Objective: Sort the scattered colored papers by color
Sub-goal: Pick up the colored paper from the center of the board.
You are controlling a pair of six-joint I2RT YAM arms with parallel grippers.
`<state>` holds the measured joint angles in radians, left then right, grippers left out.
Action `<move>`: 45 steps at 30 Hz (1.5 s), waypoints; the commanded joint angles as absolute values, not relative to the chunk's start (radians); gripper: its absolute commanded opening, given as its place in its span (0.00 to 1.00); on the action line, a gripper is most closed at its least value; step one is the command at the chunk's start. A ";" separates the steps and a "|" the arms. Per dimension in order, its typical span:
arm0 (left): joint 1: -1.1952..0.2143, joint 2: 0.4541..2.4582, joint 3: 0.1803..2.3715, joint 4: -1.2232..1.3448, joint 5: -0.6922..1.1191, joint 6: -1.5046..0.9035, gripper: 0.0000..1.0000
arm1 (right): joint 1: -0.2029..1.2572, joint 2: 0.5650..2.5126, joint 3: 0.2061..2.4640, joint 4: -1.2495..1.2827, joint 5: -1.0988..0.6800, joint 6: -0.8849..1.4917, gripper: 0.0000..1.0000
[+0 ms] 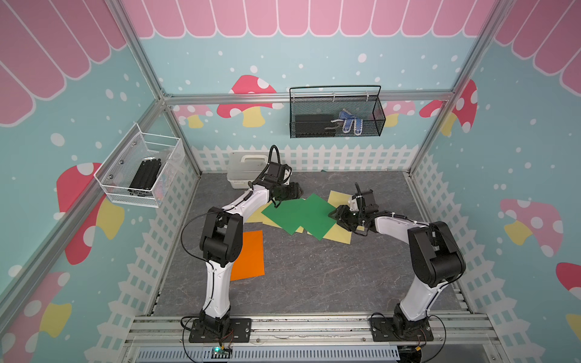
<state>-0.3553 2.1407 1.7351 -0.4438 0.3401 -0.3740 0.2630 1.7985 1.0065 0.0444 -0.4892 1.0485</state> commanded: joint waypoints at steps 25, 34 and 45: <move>-0.400 2.235 1.664 -0.341 0.434 -0.433 0.63 | 0.240 1.856 0.859 0.309 -0.582 1.222 0.58; -0.405 2.255 1.644 -0.338 0.431 -0.439 0.62 | 0.235 1.884 0.864 0.315 -0.585 1.219 0.58; -0.405 2.273 1.615 -0.329 0.433 -0.442 0.62 | 0.225 1.963 0.862 0.343 -0.589 1.225 0.58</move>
